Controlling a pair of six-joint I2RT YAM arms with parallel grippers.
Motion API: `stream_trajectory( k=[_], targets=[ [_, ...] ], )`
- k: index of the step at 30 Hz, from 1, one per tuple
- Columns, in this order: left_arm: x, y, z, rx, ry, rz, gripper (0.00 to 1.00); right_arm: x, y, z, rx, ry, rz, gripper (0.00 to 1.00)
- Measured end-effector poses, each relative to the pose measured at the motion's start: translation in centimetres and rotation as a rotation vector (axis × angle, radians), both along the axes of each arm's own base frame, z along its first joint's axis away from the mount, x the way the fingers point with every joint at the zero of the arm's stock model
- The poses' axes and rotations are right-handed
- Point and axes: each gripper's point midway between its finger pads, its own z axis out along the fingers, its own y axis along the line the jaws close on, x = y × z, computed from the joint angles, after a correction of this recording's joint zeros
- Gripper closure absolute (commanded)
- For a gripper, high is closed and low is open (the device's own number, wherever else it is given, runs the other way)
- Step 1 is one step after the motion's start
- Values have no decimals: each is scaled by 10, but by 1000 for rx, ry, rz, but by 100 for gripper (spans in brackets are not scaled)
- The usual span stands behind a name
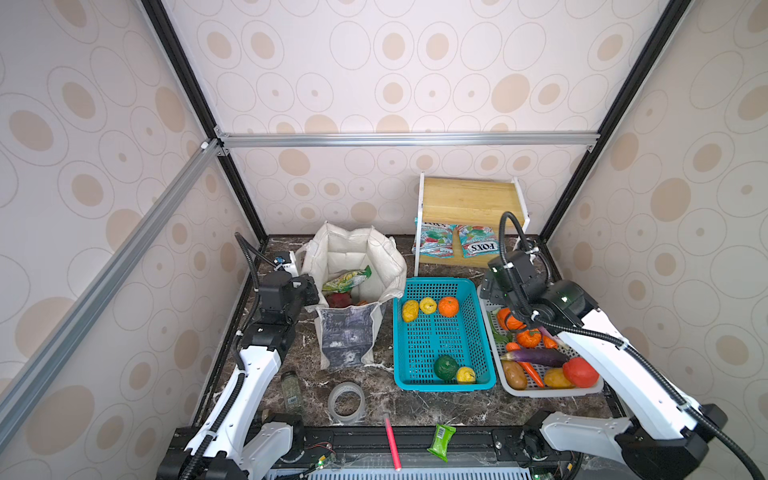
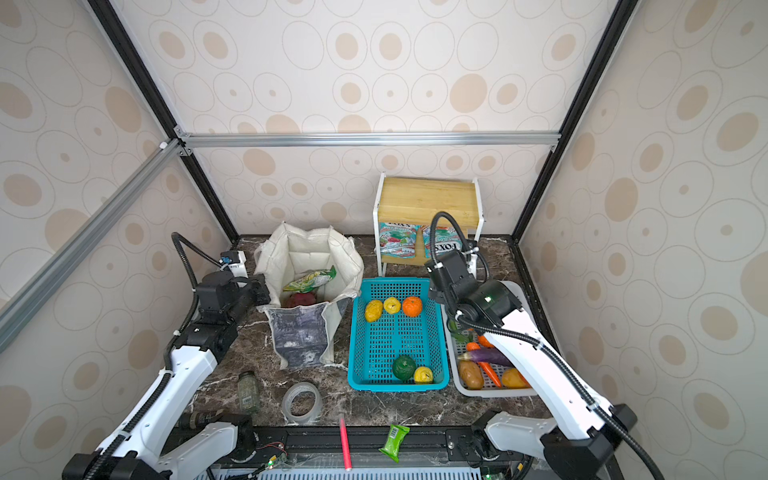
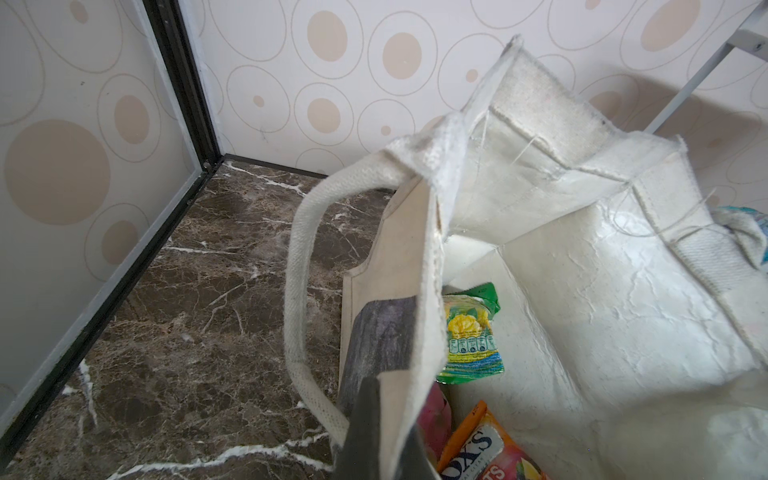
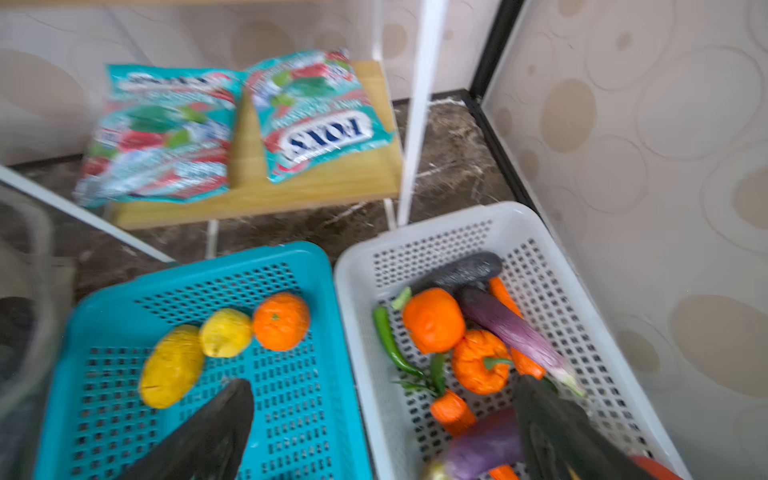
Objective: Place the food into the grocery bag and tie it
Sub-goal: 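Withdraw the right gripper from the tote toward the white vegetable basket, then lower the right gripper into the white basket and grasp the purple eggplant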
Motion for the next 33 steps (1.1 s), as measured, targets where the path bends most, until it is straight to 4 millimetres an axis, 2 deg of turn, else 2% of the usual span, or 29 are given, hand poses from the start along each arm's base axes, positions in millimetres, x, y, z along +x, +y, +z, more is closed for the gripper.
stream_trajectory(
  k=[4, 7, 13, 16, 21, 25, 28, 33],
  targets=[
    [0, 0, 0, 0, 0, 0, 100, -4, -47, -19, 126, 39, -169, 0],
    [0, 0, 0, 0, 0, -1, 100, -3, -63, -33, 202, 69, -261, 1],
    [-1, 0, 2, -1, -5, -1, 100, -10, -66, -87, 431, 186, -362, 13],
    [-1, 0, 2, -1, -5, -1, 100, -15, -60, -109, 546, 232, -399, 15],
    [-1, 0, 2, -1, -5, -2, 100, -16, -46, -128, 676, 305, -435, 16],
    [-1, 0, 2, -1, -6, -2, 100, -19, -44, -153, 751, 385, -506, 23],
    [-1, 0, 2, -1, -6, -2, 100, -23, -43, -168, 772, 445, -541, 24],
    [-1, 0, 2, -1, -6, -2, 100, -26, -39, -174, 796, 484, -564, 23]
  ],
)
